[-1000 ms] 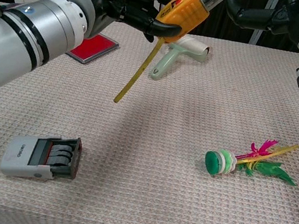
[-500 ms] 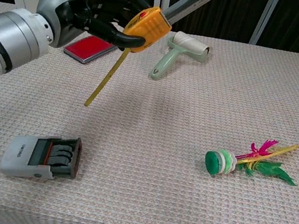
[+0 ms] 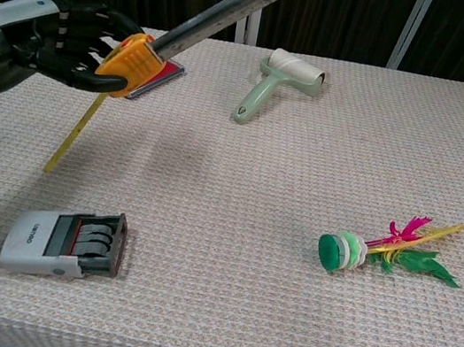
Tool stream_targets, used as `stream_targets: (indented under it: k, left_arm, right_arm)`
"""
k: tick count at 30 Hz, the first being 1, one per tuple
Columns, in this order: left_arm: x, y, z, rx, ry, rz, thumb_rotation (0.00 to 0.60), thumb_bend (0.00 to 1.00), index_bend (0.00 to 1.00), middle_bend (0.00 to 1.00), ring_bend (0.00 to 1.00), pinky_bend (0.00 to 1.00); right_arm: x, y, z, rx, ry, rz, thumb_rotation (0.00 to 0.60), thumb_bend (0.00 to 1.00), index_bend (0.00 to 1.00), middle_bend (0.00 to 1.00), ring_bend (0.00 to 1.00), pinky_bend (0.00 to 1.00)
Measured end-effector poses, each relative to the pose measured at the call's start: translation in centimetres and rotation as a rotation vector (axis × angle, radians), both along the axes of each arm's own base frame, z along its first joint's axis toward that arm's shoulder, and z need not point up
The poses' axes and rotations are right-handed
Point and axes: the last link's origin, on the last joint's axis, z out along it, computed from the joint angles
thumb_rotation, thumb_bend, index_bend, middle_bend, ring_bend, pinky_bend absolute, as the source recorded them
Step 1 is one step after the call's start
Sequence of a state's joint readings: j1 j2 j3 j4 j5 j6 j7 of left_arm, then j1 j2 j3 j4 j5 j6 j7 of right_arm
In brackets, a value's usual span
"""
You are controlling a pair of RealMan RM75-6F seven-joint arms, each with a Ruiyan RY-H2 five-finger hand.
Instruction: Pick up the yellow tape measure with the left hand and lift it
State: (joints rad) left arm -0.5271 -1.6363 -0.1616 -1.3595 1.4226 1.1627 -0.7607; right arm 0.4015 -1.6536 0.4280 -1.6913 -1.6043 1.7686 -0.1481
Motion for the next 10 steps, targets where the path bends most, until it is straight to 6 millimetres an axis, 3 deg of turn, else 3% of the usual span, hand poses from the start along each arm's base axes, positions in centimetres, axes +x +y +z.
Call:
stream_targets:
  k: [10]
  left_arm:
    - [-4.1,-0.8,0.8,0.000,0.004,0.023,0.600,0.34,0.57,0.57,0.52,0.50]
  right_arm:
    - [-0.2,0.4,1.5,-0.046,-0.050,0.014,0.600,0.46,0.73,0.16,0.00,0.00]
